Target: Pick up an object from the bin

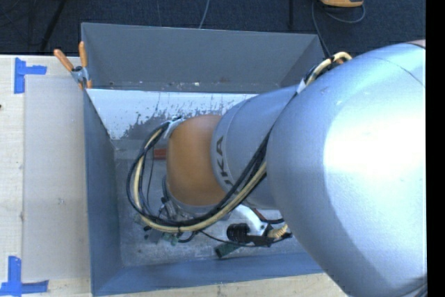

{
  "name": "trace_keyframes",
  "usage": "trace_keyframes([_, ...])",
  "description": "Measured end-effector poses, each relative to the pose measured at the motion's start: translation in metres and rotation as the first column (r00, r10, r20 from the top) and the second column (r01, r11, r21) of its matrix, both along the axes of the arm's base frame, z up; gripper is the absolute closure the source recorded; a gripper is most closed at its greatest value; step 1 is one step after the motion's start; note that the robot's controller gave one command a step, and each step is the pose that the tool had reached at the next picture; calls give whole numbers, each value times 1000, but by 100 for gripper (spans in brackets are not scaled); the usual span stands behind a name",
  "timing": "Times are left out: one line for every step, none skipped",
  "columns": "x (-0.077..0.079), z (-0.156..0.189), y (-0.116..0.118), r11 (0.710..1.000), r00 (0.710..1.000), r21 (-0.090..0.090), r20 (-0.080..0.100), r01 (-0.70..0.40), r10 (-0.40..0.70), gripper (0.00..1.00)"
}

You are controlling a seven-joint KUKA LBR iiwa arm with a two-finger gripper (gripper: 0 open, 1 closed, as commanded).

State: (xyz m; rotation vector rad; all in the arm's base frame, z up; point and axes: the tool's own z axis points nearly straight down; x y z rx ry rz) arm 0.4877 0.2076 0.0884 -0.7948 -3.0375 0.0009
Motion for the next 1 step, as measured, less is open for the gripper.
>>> trace_keyframes([1, 43, -1, 1000, 1000, 1, 4, -1, 1, 100])
